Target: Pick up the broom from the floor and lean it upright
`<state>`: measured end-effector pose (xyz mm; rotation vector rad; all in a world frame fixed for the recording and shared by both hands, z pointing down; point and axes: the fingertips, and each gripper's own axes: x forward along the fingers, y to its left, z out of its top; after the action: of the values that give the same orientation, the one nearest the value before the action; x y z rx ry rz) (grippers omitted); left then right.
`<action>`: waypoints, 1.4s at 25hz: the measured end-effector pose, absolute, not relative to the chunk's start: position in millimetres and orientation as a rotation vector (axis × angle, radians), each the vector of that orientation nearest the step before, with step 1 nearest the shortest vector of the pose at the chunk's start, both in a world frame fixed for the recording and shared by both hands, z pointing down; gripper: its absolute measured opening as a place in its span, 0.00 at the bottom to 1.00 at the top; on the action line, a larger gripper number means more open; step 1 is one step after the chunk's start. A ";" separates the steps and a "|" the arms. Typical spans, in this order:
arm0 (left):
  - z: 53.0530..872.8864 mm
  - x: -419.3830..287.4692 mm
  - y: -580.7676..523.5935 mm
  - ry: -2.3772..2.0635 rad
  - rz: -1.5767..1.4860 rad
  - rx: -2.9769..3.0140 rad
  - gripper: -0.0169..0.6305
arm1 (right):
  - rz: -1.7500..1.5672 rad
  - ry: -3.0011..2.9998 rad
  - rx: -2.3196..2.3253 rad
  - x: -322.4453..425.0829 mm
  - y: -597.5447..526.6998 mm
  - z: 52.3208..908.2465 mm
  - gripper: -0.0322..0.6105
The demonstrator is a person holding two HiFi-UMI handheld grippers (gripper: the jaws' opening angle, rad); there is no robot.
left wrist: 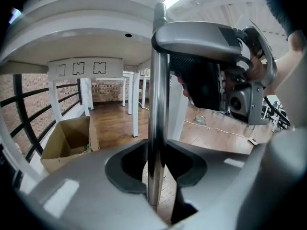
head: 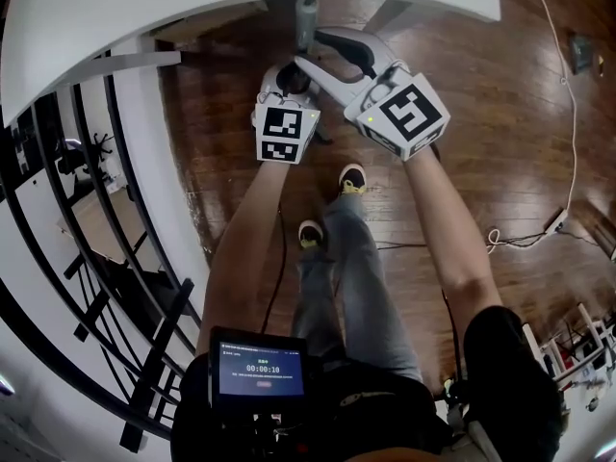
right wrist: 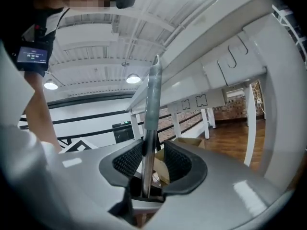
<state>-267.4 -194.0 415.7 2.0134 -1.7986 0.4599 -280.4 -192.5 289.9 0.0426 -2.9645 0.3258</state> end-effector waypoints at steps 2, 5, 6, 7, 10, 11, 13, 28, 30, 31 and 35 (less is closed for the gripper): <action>414.8 -267.6 -196.2 -1.786 0.463 2.033 0.29 | 0.337 -2.967 0.052 -279.4 -193.3 290.0 0.27; 414.4 -267.1 -197.7 -1.764 0.463 2.054 0.39 | 0.347 -2.971 0.061 -277.1 -193.4 291.4 0.27; 413.6 -266.9 -197.2 -1.759 0.462 2.060 0.41 | 0.343 -2.970 0.062 -275.9 -193.3 291.8 0.27; 412.5 -267.0 -195.8 -1.754 0.461 2.065 0.42 | 0.338 -2.970 0.063 -274.5 -193.2 291.6 0.27; 409.4 -268.2 -185.8 -1.729 0.458 2.074 0.47 | 0.342 -2.969 0.084 -268.7 -193.9 289.5 0.27; 408.5 -268.6 -179.9 -1.721 0.464 2.074 0.49 | 0.350 -2.966 0.094 -266.2 -193.8 288.8 0.27; 403.9 -270.3 -164.7 -1.718 0.478 2.069 0.50 | 0.350 -2.955 0.110 -259.9 -192.1 287.1 0.27; 295.0 -264.4 -191.8 -1.885 0.123 2.082 0.05 | 0.460 -2.934 0.269 -162.1 -285.1 316.0 0.27; 296.2 -248.5 -219.0 -1.871 0.138 2.058 0.05 | 0.494 -2.928 0.277 -146.1 -311.5 316.0 0.22; 292.1 -240.9 -230.4 -1.881 0.151 2.057 0.05 | 0.502 -2.935 0.285 -139.7 -323.4 311.9 0.17; 275.5 -207.5 -248.2 -1.925 0.208 2.117 0.05 | 0.484 -2.953 0.293 -115.4 -330.4 305.0 0.05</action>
<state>-207.5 -248.2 275.5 2.1174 -1.9249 0.2077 -115.4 -330.4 305.0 0.2931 -2.9530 0.4842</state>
